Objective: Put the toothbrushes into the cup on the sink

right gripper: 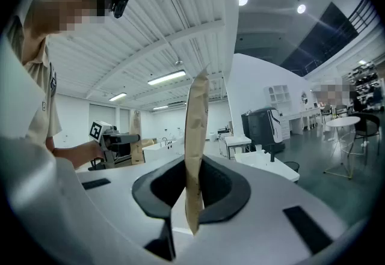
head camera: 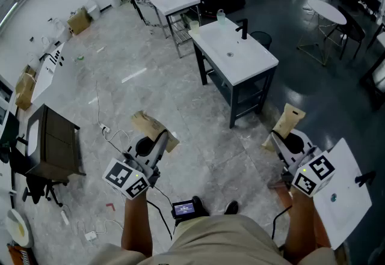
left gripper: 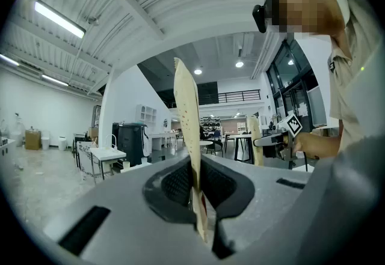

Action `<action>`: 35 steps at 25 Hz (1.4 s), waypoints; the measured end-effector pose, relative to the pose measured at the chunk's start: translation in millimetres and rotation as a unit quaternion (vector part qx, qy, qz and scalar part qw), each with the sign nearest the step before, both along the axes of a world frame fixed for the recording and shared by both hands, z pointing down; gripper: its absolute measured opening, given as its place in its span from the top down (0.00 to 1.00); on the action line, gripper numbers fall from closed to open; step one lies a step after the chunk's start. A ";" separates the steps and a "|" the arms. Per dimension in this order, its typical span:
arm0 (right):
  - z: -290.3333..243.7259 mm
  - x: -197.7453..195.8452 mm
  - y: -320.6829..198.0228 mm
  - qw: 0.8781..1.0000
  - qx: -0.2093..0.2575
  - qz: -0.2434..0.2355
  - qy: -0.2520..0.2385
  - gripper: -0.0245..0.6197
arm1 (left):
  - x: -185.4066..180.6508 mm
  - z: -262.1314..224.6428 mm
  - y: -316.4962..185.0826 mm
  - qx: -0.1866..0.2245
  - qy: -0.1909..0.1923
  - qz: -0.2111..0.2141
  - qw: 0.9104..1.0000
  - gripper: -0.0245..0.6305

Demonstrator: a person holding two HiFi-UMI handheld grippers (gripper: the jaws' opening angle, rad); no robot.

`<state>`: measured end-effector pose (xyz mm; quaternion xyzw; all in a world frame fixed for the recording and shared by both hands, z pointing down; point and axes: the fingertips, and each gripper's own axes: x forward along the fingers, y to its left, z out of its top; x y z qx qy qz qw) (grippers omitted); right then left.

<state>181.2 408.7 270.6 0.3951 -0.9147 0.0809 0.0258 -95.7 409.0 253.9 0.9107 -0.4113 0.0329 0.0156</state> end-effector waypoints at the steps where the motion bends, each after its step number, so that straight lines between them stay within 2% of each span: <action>1: 1.6 0.4 0.9 1.000 0.000 0.000 0.000 0.89 | 1.4 2.2 1.2 -0.001 -0.001 0.001 1.000 0.94; 16: 4.1 3.8 -2.0 1.000 -0.006 -0.001 -0.010 0.89 | 9.2 5.1 3.0 -0.003 -0.002 -0.002 1.000 0.94; 28: 1.1 2.7 -6.7 1.000 0.009 -0.017 -0.008 0.89 | 20.1 3.1 6.7 0.001 -0.006 -0.012 1.000 0.94; 35: 6.6 -21.6 -49.2 1.000 0.003 -0.024 0.002 0.89 | 1.0 13.4 -34.5 -0.006 0.001 -0.015 1.000 0.94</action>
